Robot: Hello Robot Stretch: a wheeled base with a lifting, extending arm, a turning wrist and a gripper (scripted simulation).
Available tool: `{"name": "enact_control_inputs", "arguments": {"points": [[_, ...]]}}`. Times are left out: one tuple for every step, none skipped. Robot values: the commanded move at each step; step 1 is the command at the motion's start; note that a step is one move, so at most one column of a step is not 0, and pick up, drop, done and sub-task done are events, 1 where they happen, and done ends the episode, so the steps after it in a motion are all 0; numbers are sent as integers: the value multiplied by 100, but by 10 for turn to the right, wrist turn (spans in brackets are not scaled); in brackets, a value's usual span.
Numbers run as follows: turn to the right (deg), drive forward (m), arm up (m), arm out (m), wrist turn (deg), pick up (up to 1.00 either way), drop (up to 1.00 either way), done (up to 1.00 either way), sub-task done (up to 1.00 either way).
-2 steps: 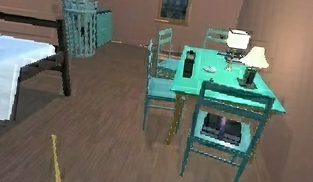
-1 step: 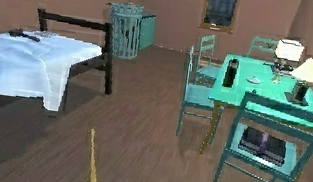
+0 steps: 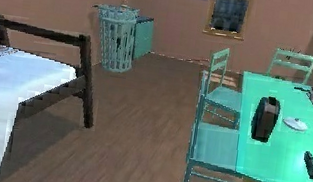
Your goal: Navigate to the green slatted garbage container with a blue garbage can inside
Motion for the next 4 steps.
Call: {"name": "enact_control_inputs", "arguments": {"points": [[-90, 0, 0, 0, 0, 0, 0, 0, 0], [0, 100, 0, 0, 0, 0, 0, 0, 0], [-60, 0, 0, 0, 0, 0, 0, 0, 0], [0, 25, 0, 0, 0, 0, 0, 0, 0]]}}
